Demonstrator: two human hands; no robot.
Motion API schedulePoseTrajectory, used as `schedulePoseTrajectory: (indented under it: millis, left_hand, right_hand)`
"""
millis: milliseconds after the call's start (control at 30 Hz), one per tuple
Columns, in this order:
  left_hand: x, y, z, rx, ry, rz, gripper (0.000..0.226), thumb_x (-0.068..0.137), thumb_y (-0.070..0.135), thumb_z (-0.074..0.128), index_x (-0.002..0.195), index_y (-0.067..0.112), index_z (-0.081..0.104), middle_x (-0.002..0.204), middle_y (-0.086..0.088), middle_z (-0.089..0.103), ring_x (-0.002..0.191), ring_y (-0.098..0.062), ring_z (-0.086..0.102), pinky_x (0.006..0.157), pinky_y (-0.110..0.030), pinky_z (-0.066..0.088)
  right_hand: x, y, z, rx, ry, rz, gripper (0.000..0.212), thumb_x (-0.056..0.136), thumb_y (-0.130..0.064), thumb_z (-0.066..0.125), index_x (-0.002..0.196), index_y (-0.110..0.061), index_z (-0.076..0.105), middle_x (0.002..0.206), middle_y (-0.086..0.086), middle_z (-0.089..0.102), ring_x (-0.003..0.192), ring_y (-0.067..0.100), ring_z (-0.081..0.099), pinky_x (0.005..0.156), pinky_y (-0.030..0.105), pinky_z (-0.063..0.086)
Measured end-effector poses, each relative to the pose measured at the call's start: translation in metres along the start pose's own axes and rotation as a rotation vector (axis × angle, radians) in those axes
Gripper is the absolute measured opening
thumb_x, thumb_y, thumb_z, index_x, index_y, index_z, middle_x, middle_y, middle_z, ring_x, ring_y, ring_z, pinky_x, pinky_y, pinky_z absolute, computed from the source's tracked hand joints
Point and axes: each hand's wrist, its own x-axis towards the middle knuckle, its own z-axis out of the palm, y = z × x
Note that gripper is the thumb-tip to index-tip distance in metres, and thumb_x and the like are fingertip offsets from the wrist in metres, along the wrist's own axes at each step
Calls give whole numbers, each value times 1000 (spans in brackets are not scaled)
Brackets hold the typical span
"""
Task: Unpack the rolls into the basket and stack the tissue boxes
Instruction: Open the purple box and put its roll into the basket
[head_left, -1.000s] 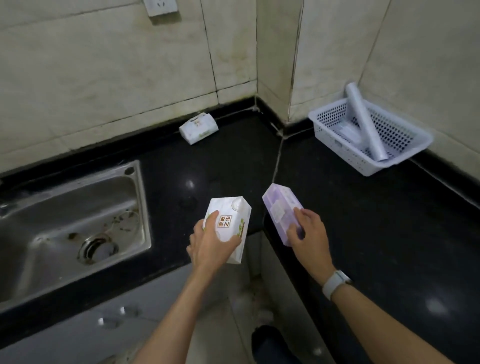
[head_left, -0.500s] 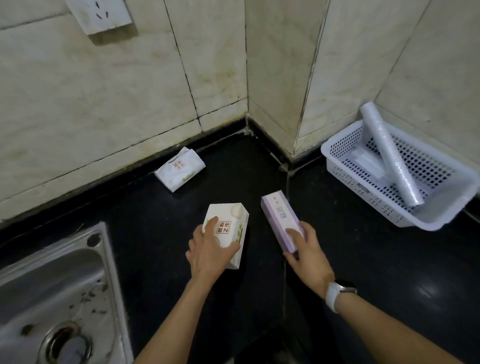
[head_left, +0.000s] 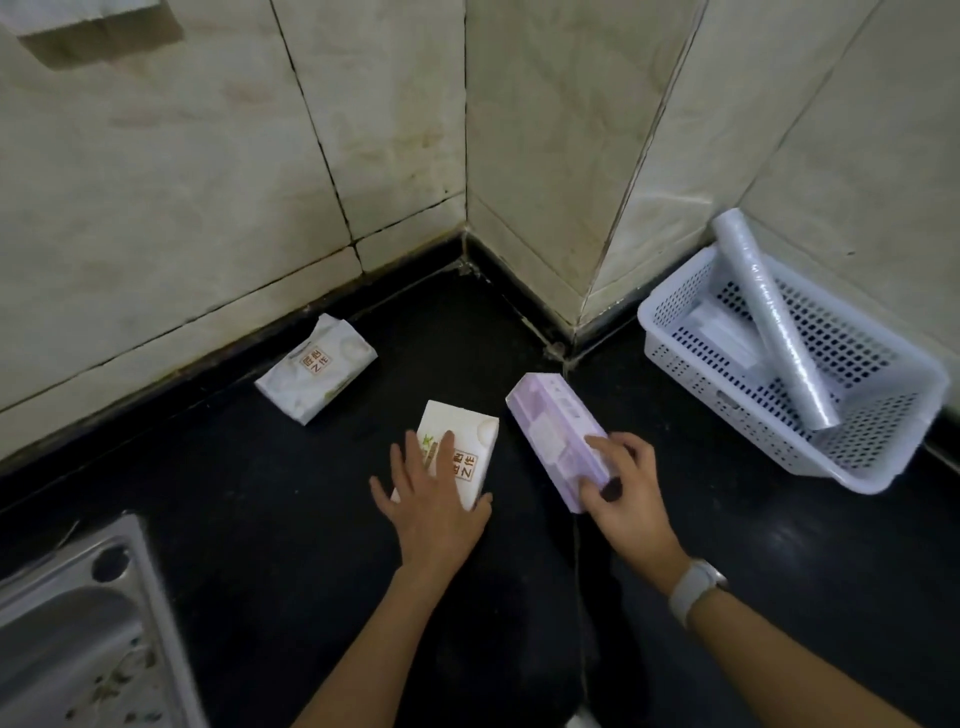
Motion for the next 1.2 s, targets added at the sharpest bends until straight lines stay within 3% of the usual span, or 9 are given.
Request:
schedulePoseTrajectory:
  millis: [67, 267, 400, 533, 733, 867, 1000, 1133, 1200]
  left_hand:
    - [2, 6, -2, -12, 23, 80, 88, 76, 59, 56, 145, 28, 10, 157, -10, -6, 143, -28, -11, 111, -58, -8]
    - [0, 54, -19, -67, 32, 492, 95, 69, 64, 58, 144, 35, 8, 157, 1, 1, 140, -16, -19, 108, -51, -17]
    - [-2, 80, -27, -143, -30, 731, 87, 67, 59, 64, 140, 32, 26, 137, 1, 46, 127, -20, 40, 108, -47, 29]
    - [-1, 86, -36, -554, -362, 503, 83, 59, 59, 70, 132, 48, 30, 115, 28, 47, 103, 10, 46, 86, -15, 35]
    - [-2, 83, -37, -688, -636, 340, 66, 69, 48, 64, 131, 44, 42, 128, 14, 55, 111, 2, 53, 96, -26, 44]
    - [-15, 88, -33, -443, -474, 508, 74, 72, 51, 65, 136, 37, 31, 134, 11, 48, 117, -7, 47, 99, -33, 41]
    - [-27, 95, -25, -509, -376, 483, 69, 64, 42, 73, 122, 37, 36, 120, 14, 51, 107, -4, 50, 94, -34, 46]
    - [-29, 85, -21, -653, -429, 401, 63, 66, 35, 76, 114, 48, 38, 116, 18, 53, 110, 1, 50, 93, -28, 49]
    - [-30, 84, -20, -688, -435, 396, 64, 66, 33, 76, 113, 53, 37, 118, 18, 53, 112, 5, 48, 90, -22, 48]
  right_hand:
    - [5, -5, -13, 100, 88, 22, 33, 81, -13, 63, 112, -21, 55, 118, -5, 37, 106, 10, 46, 83, 4, 34]
    - [16, -23, -54, 343, 72, 70, 13, 90, -18, 51, 94, -23, 62, 97, -1, 63, 86, 2, 56, 75, 17, 43]
    - [8, -35, -69, 456, -112, 92, 26, 95, -22, 41, 91, -15, 66, 87, 1, 64, 74, -2, 58, 66, 5, 44]
    - [2, -36, -87, 474, -200, 55, 28, 93, -20, 40, 114, -30, 56, 113, -7, 62, 101, 1, 59, 85, 11, 47]
    - [1, -28, -92, 329, -369, 75, 42, 85, -18, 59, 124, -31, 49, 113, -7, 60, 107, 3, 55, 94, 15, 44]
    - [-4, -25, -82, 281, -269, 222, 51, 76, -29, 70, 123, -33, 52, 109, 0, 59, 104, 16, 57, 97, 33, 45]
    - [-11, -23, -74, 218, -286, 222, 36, 78, -39, 64, 114, -37, 57, 106, -7, 60, 98, 8, 59, 88, 28, 48]
    - [-10, -19, -82, 446, -45, 291, 24, 92, -27, 48, 100, -11, 63, 77, -1, 67, 63, 6, 66, 54, 18, 54]
    - [-10, -14, -82, 354, 53, 265, 22, 91, -25, 49, 106, -11, 58, 84, -3, 63, 71, 10, 63, 58, 19, 52]
